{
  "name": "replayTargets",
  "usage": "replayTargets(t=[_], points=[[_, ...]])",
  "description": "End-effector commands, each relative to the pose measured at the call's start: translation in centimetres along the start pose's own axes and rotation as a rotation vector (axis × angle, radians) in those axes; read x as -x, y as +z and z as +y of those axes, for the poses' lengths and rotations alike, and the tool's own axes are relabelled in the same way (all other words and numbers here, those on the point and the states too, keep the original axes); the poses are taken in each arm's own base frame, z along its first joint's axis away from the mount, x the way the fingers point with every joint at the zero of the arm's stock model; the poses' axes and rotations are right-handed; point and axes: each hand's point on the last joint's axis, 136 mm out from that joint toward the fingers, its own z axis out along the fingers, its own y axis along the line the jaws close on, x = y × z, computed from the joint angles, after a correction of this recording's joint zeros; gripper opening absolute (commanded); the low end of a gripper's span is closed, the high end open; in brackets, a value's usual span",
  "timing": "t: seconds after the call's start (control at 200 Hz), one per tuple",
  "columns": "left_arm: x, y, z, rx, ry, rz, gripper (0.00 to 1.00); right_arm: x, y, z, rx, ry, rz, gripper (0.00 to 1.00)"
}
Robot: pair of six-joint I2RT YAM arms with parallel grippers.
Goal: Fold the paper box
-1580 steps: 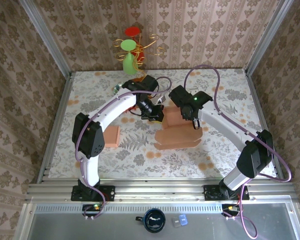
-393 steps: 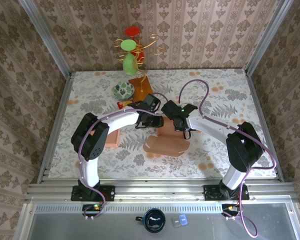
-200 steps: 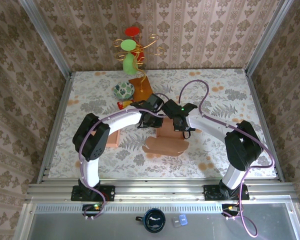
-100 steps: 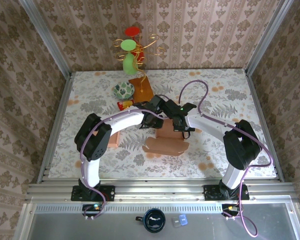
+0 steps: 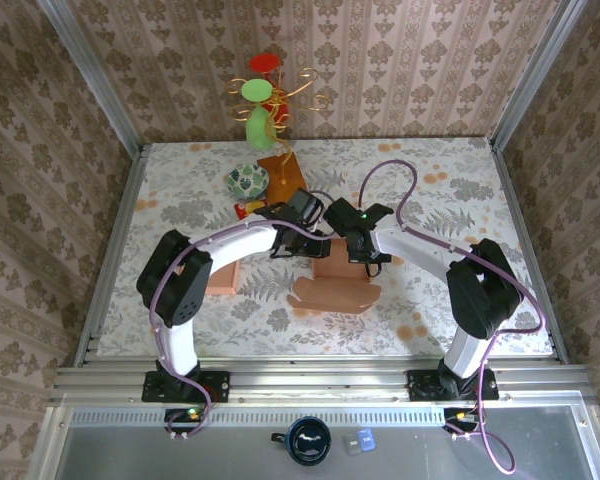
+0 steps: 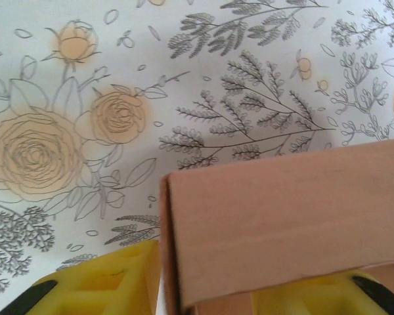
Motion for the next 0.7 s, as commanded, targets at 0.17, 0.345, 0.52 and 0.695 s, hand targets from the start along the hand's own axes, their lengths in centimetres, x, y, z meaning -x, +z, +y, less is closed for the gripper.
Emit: replayTargets(t=[0.17,0.345,0.52,0.695], points=[[0.3,-0.2,1.2,0.037,0.004,0.005,0.18,-0.4,0.4,-0.1,-0.019,0.005,0.025,0.00],[-0.3,0.8,1.9,0.126,0.032,0.021,0.07,-0.5,0.6,-0.1,-0.019,0.008,0.033,0.00],[-0.2,0.3,1.5,0.161,0.052,0.004,0.04,-0.7,0.8,-0.1,-0.017,0.017,0.045,0.00],[0.9,-1.8,-0.5,0.153,0.111,-0.003,0.44,-1.1,1.3,-0.1,0.002,0.051,0.080,0.00]])
